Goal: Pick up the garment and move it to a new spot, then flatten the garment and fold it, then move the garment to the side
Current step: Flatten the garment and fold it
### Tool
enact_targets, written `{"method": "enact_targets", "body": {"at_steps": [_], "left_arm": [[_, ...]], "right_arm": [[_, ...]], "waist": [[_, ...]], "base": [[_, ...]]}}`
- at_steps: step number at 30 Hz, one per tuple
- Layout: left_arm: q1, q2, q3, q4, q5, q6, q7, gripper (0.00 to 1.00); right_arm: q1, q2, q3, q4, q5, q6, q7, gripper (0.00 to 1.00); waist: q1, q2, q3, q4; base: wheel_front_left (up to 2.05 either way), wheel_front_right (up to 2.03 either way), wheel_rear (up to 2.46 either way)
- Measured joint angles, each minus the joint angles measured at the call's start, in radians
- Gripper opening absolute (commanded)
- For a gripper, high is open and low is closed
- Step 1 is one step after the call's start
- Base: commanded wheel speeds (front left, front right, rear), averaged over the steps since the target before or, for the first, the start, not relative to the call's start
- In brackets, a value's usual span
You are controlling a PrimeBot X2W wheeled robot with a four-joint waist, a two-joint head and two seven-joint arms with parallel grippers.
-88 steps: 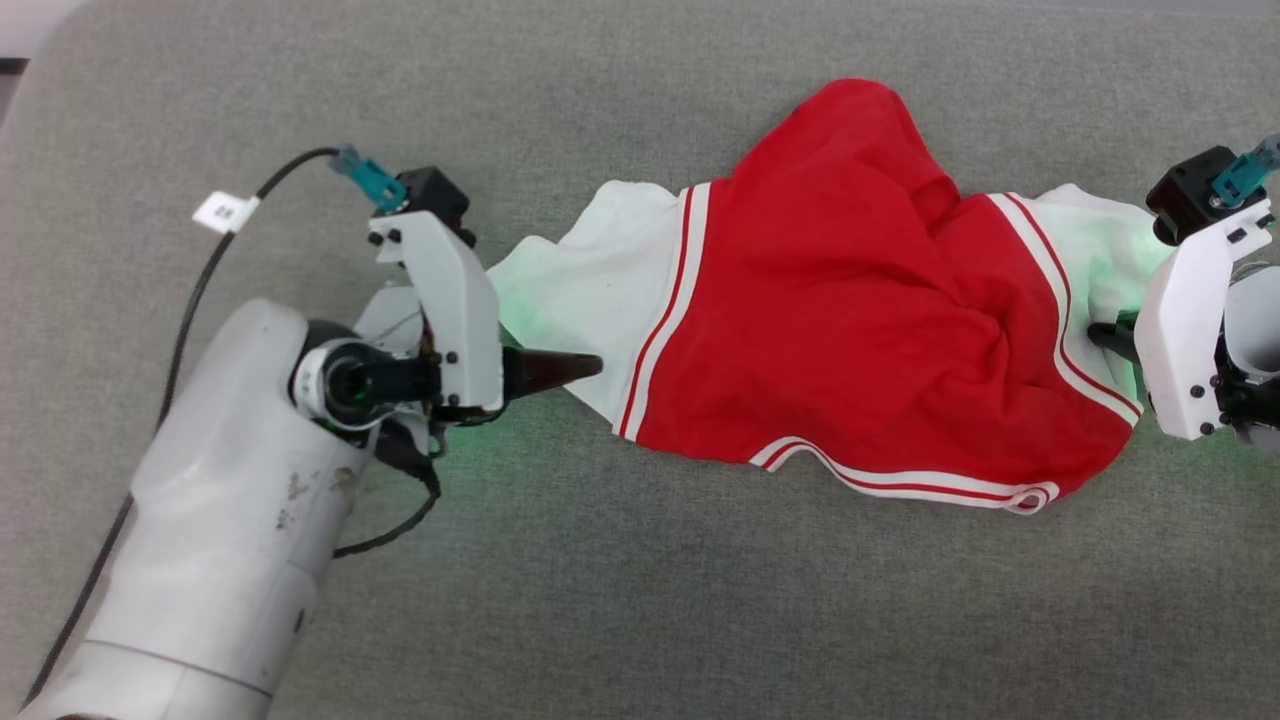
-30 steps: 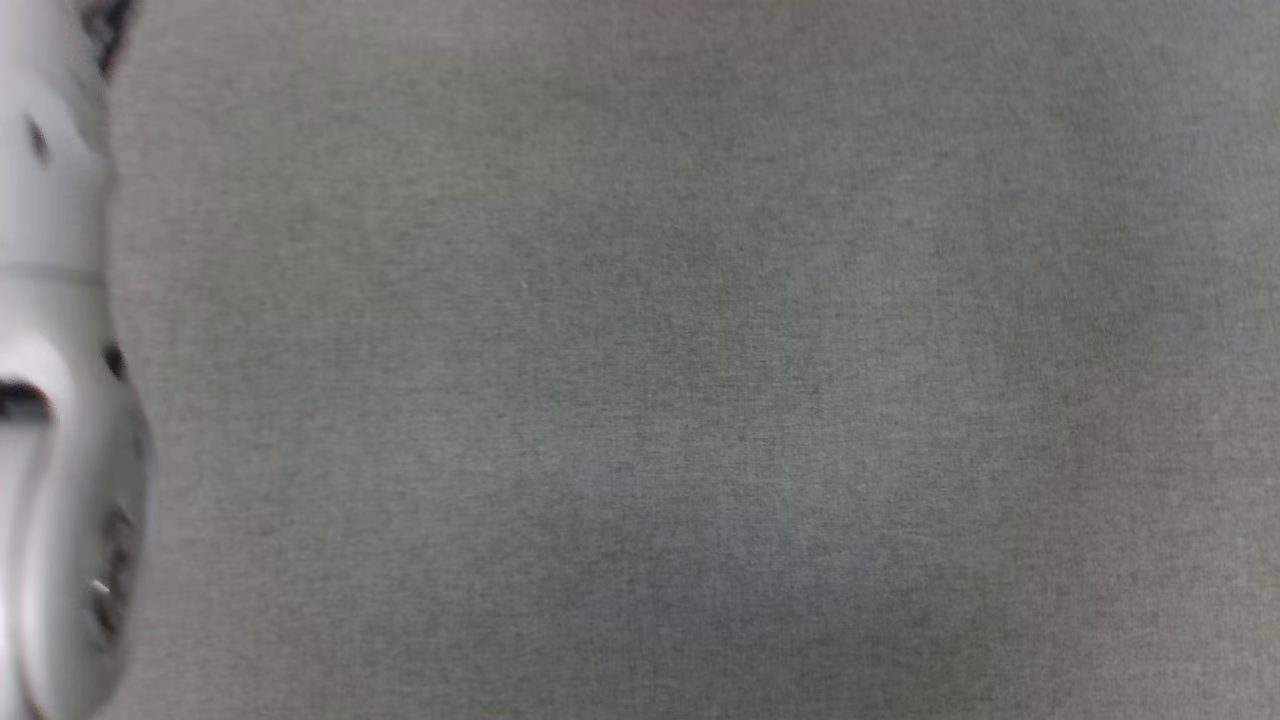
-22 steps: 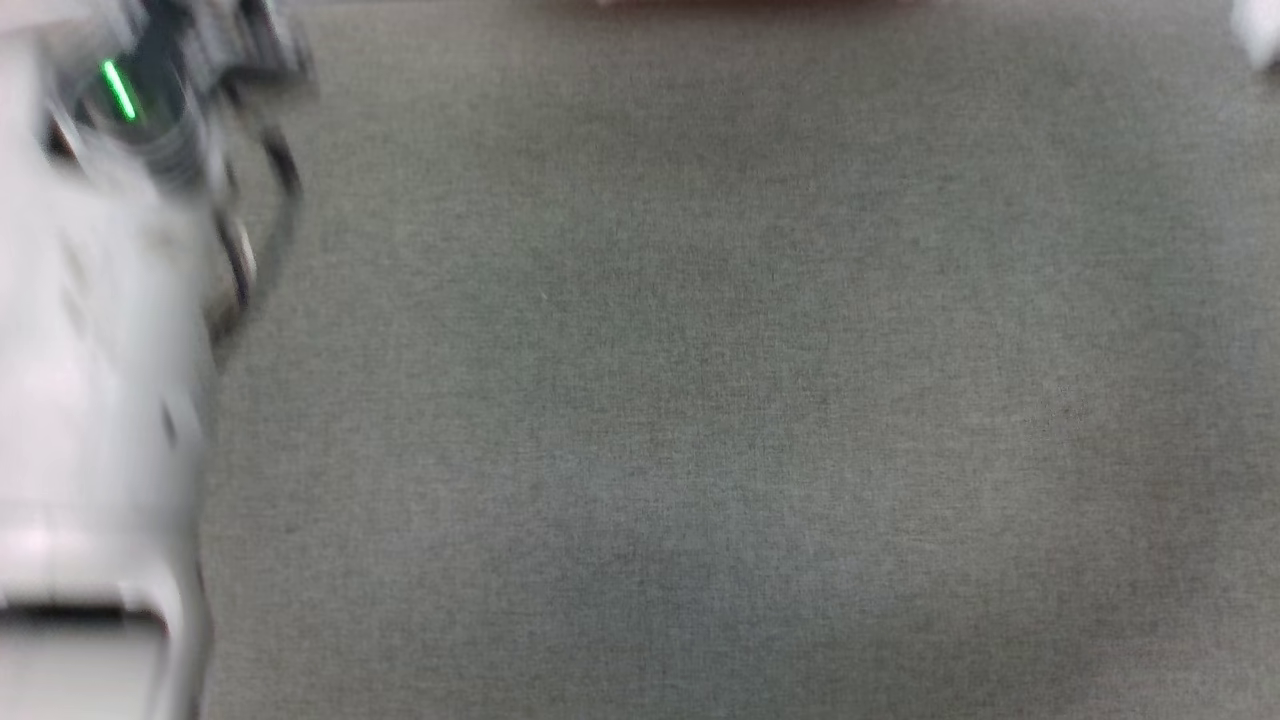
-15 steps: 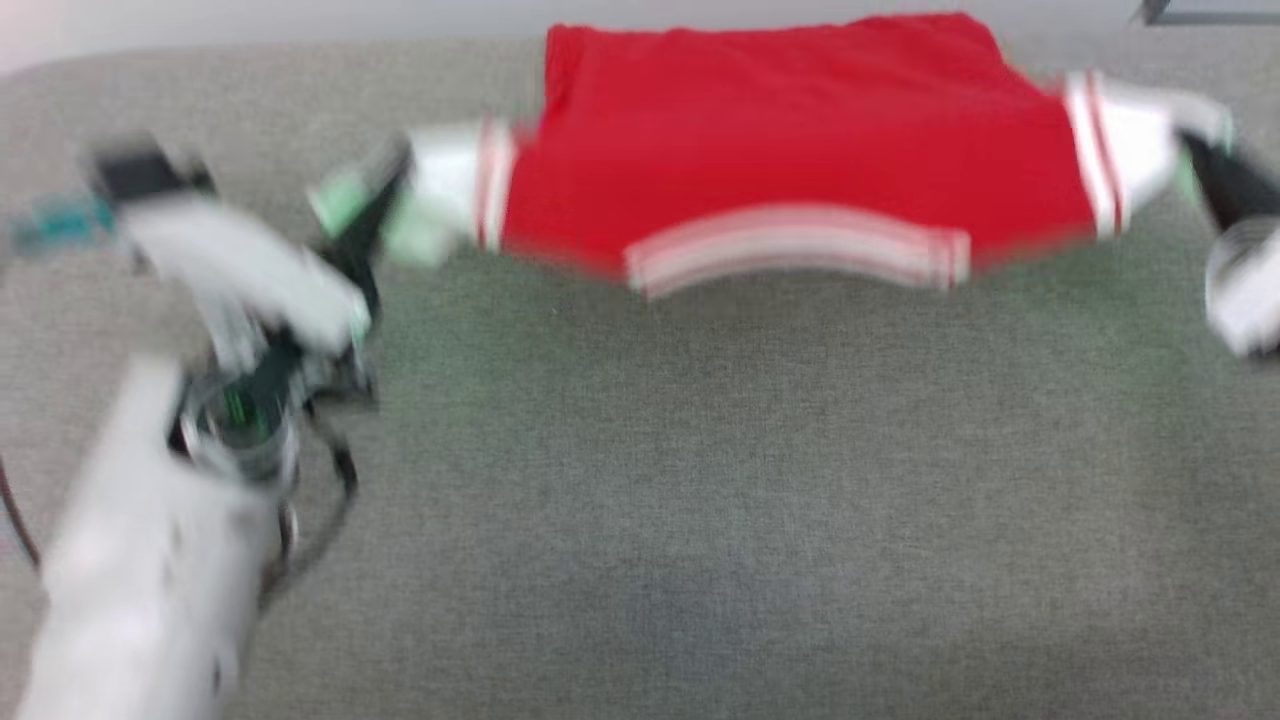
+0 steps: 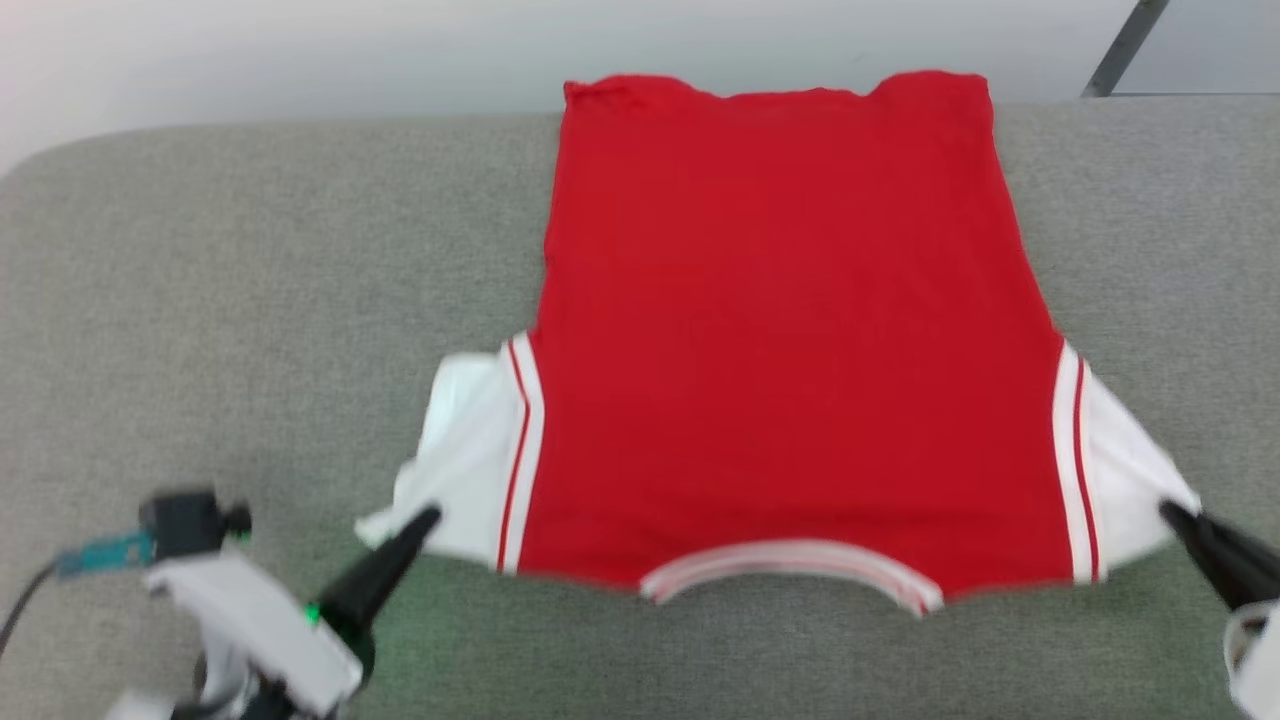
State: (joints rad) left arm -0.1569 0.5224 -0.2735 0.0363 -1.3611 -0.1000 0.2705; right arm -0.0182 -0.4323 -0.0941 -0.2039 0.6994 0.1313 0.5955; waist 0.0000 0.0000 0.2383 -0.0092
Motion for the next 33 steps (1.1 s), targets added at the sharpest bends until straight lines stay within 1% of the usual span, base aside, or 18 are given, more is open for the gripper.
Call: {"method": "enact_targets", "body": {"at_steps": [1,5,7,10,12,14,16,17,20,22,23,27,30,33], "left_arm": [[0.04,0.015,0.001,-0.035,0.0,0.004,0.002,0.0],[0.18,0.068,0.019,-0.178,-0.003,0.042,0.004,0.0],[0.236,0.09,0.031,-0.241,-0.004,0.058,0.006,0.0],[0.286,0.108,0.051,-0.313,-0.008,0.097,-0.002,0.0],[0.303,0.114,0.048,-0.344,0.0,0.111,0.0,0.0],[0.302,0.107,0.033,-0.354,0.001,0.119,0.008,0.0],[0.29,0.101,0.008,-0.342,0.012,0.123,0.02,0.0],[0.277,0.097,-0.009,-0.33,0.019,0.123,0.03,0.0],[0.223,0.082,-0.064,-0.263,0.055,0.12,0.061,0.0],[0.188,0.067,-0.092,-0.208,0.077,0.116,0.069,0.0],[0.171,0.058,-0.108,-0.177,0.097,0.116,0.07,0.0],[0.113,0.019,-0.156,-0.068,0.147,0.091,0.062,0.0],[0.079,-0.003,-0.176,-0.01,0.176,0.074,0.046,0.0],[0.053,-0.018,-0.197,0.04,0.202,0.057,0.038,0.0]], "right_arm": [[0.035,0.018,-0.021,-0.041,-0.011,0.0,0.03,0.0],[0.143,0.087,-0.09,-0.184,-0.04,0.0,0.134,0.0],[0.186,0.11,-0.122,-0.239,-0.051,0.0,0.178,0.0],[0.234,0.148,-0.163,-0.299,-0.057,0.0,0.236,0.0],[0.244,0.173,-0.185,-0.323,-0.051,0.0,0.264,0.0],[0.241,0.18,-0.193,-0.328,-0.049,0.0,0.285,0.0],[0.227,0.203,-0.187,-0.305,-0.03,0.0,0.306,0.0],[0.22,0.203,-0.176,-0.289,-0.028,0.0,0.319,0.0],[0.184,0.175,-0.138,-0.221,-0.042,0.0,0.329,0.0],[0.164,0.121,-0.089,-0.169,-0.073,0.0,0.327,0.0],[0.153,0.107,-0.07,-0.134,-0.081,0.0,0.317,0.0],[0.116,0.089,0.009,-0.014,-0.079,0.0,0.273,0.0],[0.09,0.075,0.046,0.049,-0.085,0.0,0.222,0.0],[0.081,0.045,0.087,0.089,-0.109,0.001,0.182,0.0]], "waist": [[0.0,0.0,-0.003,-0.003],[0.0,0.0,-0.009,-0.011],[0.0,0.0,-0.006,-0.01],[0.0,0.0,0.0,-0.007],[0.0,0.0,0.006,-0.006],[0.0,0.0,0.012,-0.006],[0.0,0.0,0.018,-0.005],[0.0,0.0,0.022,-0.005],[0.0,0.0,0.038,-0.004],[0.0,0.0,0.05,-0.004],[0.0,0.0,0.056,-0.004],[0.0,0.0,0.076,-0.003],[0.0,0.0,0.088,0.001],[0.0,0.0,0.094,0.003]], "base": [[0.0,0.0,0.0],[0.0,0.0,0.0],[0.0,0.0,0.0],[0.0,0.0,0.0],[0.0,0.0,0.0],[0.0,0.0,0.0],[0.0,0.0,0.0],[0.0,0.0,0.0],[0.0,0.0,0.0],[0.0,0.0,0.0],[0.0,0.0,0.0],[0.0,0.0,0.0],[0.0,0.0,0.0],[0.0,0.0,0.0]]}}
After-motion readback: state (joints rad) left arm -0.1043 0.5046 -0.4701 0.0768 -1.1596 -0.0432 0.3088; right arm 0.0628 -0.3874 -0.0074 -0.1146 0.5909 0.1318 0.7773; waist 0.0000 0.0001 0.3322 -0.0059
